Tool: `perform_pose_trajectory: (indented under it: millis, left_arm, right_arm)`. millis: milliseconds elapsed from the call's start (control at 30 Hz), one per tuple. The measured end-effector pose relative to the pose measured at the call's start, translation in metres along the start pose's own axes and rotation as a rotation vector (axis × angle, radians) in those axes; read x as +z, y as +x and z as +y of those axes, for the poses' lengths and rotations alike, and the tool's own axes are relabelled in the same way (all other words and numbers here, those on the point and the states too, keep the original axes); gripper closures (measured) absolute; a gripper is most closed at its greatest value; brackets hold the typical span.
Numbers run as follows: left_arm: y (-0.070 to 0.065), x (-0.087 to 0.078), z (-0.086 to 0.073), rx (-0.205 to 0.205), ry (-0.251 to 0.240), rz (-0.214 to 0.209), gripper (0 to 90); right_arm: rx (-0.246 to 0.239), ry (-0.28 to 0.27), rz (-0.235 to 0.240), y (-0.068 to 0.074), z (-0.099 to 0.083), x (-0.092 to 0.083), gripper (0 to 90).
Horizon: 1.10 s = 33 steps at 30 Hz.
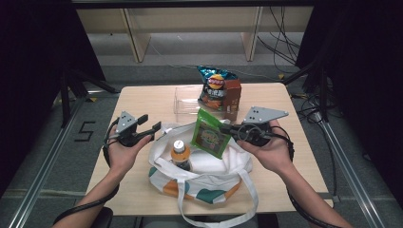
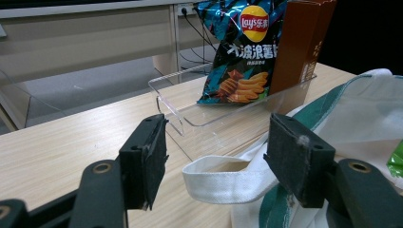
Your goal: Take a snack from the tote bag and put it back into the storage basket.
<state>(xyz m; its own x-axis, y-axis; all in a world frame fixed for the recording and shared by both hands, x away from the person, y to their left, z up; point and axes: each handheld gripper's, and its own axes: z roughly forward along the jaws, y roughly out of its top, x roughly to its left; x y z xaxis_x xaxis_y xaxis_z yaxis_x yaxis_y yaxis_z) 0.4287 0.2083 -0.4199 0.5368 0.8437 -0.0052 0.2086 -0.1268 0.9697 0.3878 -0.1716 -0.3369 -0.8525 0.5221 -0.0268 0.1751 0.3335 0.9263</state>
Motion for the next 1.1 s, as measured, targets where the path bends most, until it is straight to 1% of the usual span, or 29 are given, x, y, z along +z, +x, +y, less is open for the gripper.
perform_pose_trajectory:
  millis: [33, 67, 100, 167, 200, 233, 267, 300, 333, 367, 400, 433, 500, 533, 567, 600, 667, 700, 733, 767, 800, 833, 867, 900, 933, 967, 1000, 1033, 1100]
  left_arm:
    - [0.0, -0.001, 0.0, 0.0, 0.009, 0.006, 38.1]
    - [0.0, -0.001, 0.0, 0.003, 0.007, 0.005, 38.1]
    - [0.0, -0.001, 0.0, 0.001, 0.007, 0.006, 38.1]
    - [0.0, -0.001, 0.0, 0.0, 0.008, 0.007, 38.1]
    - [0.0, -0.001, 0.0, 0.0, 0.008, 0.007, 38.1]
    - [0.0, -0.001, 0.0, 0.001, 0.008, 0.007, 38.1]
    - [0.0, -0.001, 0.0, 0.001, 0.009, 0.007, 38.1]
    - [0.0, -0.001, 0.0, 0.001, 0.008, 0.007, 38.1]
    - [0.0, -0.001, 0.0, 0.002, 0.008, 0.006, 38.1]
    - [0.0, -0.001, 0.0, 0.001, 0.009, 0.007, 38.1]
    - [0.0, -0.001, 0.0, 0.0, 0.008, 0.007, 38.1]
    - [0.0, -0.001, 0.0, 0.0, 0.007, 0.007, 38.1]
    - [0.0, -0.001, 0.0, 0.001, 0.008, 0.006, 38.1]
    - [0.0, -0.001, 0.0, 0.001, 0.008, 0.006, 38.1]
    - [0.0, -0.001, 0.0, -0.001, 0.007, 0.006, 38.1]
    - [0.0, -0.001, 0.0, 0.0, 0.007, 0.006, 38.1]
    - [0.0, -0.001, 0.0, 0.001, 0.007, 0.006, 38.1]
    - [0.0, -0.001, 0.0, 0.001, 0.007, 0.006, 38.1]
    - [0.0, -0.001, 0.0, -0.001, 0.007, 0.006, 38.1]
    - [0.0, -0.001, 0.001, -0.001, 0.006, 0.006, 38.1]
    - [0.0, -0.001, 0.001, -0.001, 0.006, 0.006, 38.1]
    - [0.0, -0.001, 0.001, -0.003, 0.006, 0.006, 38.1]
    - [0.0, -0.001, 0.001, -0.002, 0.006, 0.006, 38.1]
    - [0.0, -0.001, 0.001, -0.003, 0.005, 0.006, 38.1]
    - [0.0, -0.001, 0.001, -0.002, 0.005, 0.006, 38.1]
    - [0.0, -0.001, 0.001, -0.003, 0.005, 0.006, 38.1]
    - [0.0, -0.001, 0.001, -0.003, 0.005, 0.007, 38.1]
    - [0.0, -0.001, 0.001, -0.004, 0.005, 0.007, 38.1]
    - [0.0, -0.001, 0.001, -0.003, 0.005, 0.007, 38.1]
  right_arm:
    - [-0.003, -0.011, -0.009, -0.001, 0.0, 0.0, 90.0]
    - [0.01, -0.006, -0.011, -0.001, 0.0, 0.0, 90.0]
    - [0.005, 0.0, 0.002, -0.002, 0.0, 0.0, 90.0]
    - [0.018, -0.019, -0.025, -0.003, 0.0, 0.0, 90.0]
    - [0.021, 0.001, -0.003, -0.004, 0.001, -0.001, 90.0]
    - [0.02, -0.011, -0.002, -0.005, 0.001, 0.0, 90.0]
    - [0.034, -0.003, -0.009, -0.004, 0.002, -0.002, 90.0]
    - [0.03, -0.01, -0.015, -0.004, 0.003, -0.002, 90.0]
    - [0.022, -0.017, -0.006, -0.006, 0.004, -0.001, 90.0]
    - [0.013, -0.028, -0.021, -0.006, 0.004, -0.002, 90.0]
    - [0.004, -0.042, -0.009, -0.008, 0.005, -0.001, 90.0]
    - [-0.001, -0.032, -0.022, -0.008, 0.007, -0.002, 90.0]
    - [0.0, -0.041, -0.027, -0.009, 0.008, -0.002, 90.0]
    - [0.02, -0.03, -0.025, -0.008, 0.009, -0.003, 90.0]
    - [0.007, -0.044, -0.018, -0.01, 0.01, -0.002, 90.0]
    - [-0.007, -0.043, -0.031, -0.011, 0.011, -0.003, 90.0]
    - [-0.001, -0.058, -0.017, -0.011, 0.012, -0.002, 90.0]
    - [-0.012, -0.052, -0.039, -0.012, 0.014, -0.004, 90.0]
    - [0.012, -0.048, -0.028, -0.011, 0.014, -0.004, 90.0]
    - [0.011, -0.054, -0.018, -0.011, 0.015, -0.003, 90.0]
    - [-0.004, -0.053, -0.025, -0.013, 0.016, -0.004, 90.0]
    - [0.033, -0.05, -0.026, -0.011, 0.016, -0.005, 90.0]
    - [0.016, -0.054, -0.024, -0.013, 0.017, -0.005, 90.0]
    - [0.008, -0.075, -0.027, -0.014, 0.018, -0.004, 90.0]
    - [-0.003, -0.078, -0.044, -0.015, 0.018, -0.005, 90.0]
    - [0.012, -0.07, -0.035, -0.015, 0.019, -0.005, 90.0]
    - [0.014, -0.079, -0.026, -0.015, 0.019, -0.005, 90.0]
    - [0.01, -0.082, -0.029, -0.016, 0.02, -0.005, 90.0]
    - [0.026, -0.085, -0.025, -0.016, 0.021, -0.005, 90.0]
